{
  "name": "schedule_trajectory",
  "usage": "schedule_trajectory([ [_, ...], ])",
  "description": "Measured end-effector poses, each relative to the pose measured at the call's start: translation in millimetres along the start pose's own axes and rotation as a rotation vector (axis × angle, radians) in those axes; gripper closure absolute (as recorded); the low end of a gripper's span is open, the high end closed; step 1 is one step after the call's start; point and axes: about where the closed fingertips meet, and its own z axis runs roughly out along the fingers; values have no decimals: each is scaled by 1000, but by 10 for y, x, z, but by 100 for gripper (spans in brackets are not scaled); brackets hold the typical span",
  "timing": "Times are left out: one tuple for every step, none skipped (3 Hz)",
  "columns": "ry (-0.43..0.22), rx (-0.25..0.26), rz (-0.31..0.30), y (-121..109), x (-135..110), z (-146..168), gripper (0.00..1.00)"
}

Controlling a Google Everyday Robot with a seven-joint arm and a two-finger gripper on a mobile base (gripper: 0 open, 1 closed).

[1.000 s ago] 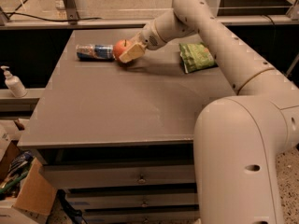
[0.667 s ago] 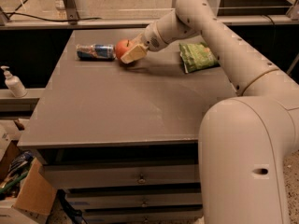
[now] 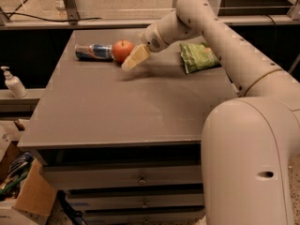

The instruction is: Move apple near redbull can

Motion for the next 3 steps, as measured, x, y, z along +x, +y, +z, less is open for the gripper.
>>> schedule_trajectory([
  [-2,-4,-21,13,-118,-14,0],
  [-29,20,-40,10,-131,-287,0],
  [-55,72,-23,14,116,-741,0],
])
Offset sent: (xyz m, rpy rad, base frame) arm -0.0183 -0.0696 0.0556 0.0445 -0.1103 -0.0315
